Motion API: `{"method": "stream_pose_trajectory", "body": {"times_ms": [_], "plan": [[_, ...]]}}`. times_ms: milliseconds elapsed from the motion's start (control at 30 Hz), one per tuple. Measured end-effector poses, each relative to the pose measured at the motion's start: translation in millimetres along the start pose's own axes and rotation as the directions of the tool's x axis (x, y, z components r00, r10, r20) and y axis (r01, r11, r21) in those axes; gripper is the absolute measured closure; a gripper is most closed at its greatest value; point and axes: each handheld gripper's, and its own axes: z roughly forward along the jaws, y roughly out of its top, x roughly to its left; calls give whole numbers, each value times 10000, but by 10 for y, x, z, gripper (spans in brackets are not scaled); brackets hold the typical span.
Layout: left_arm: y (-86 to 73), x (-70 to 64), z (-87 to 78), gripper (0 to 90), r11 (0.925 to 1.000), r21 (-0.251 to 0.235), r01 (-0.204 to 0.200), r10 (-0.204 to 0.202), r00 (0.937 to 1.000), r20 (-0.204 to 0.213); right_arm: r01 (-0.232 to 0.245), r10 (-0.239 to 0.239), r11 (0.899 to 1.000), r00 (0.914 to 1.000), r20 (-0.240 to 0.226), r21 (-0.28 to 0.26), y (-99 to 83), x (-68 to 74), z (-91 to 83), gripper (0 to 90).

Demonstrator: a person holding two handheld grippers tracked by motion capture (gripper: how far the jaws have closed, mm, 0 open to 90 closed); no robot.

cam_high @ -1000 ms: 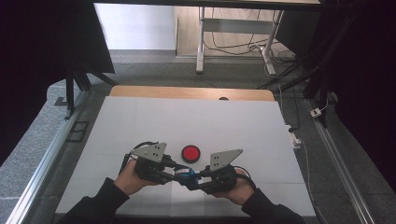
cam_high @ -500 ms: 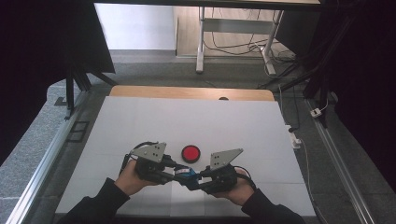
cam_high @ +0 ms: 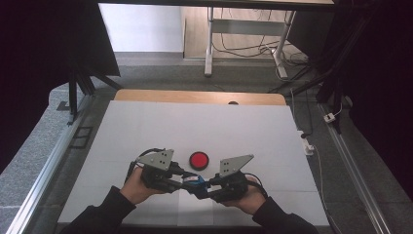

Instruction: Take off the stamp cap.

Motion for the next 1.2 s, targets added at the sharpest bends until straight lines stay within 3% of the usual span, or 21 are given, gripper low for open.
{"method": "stream_pose_trajectory", "body": {"times_ms": [467, 500, 533, 567, 633, 700, 1033, 1200], "plan": [[9, -6, 0, 697, 10000, 0, 8, -8, 10000, -55, -139, 139, 9999, 9999, -62, -58, -1, -7, -12, 694], [11, -6, -8, 697, 10000, -12, -40, 40, 9999, -99, -60, 60, 9997, 10000, 8, 230, -6, -7, 0, 694], [13, -8, -45, 697, 9999, -159, -56, 50, 9995, -324, -60, 60, 9997, 10000, 8, 230, -6, -7, 0, 694], [16, 10, -108, 697, 9987, -500, 70, -86, 9994, -321, -81, 78, 9980, 10000, 42, 635, -57, -4, 30, 694], [18, 27, -225, 697, 9950, -980, 192, -231, 9990, -390, -223, 229, 9984, 9997, -104, 517, -75, -8, 35, 694], [11, 28, -279, 697, 9935, -1118, 213, -266, 9986, -455, -167, 169, 9986, 9999, -35, 504, -60, 1, 32, 694], [-3, 28, -233, 696, 9940, -895, 632, -678, 9964, -502, 84, -102, 9988, 9992, 390, 476, -40, 29, 8, 691], [-20, 28, -237, 696, 9930, -808, 867, -928, 9928, -758, 40, -76, 9985, 9977, 668, 553, -39, 54, -25, 691]]}}
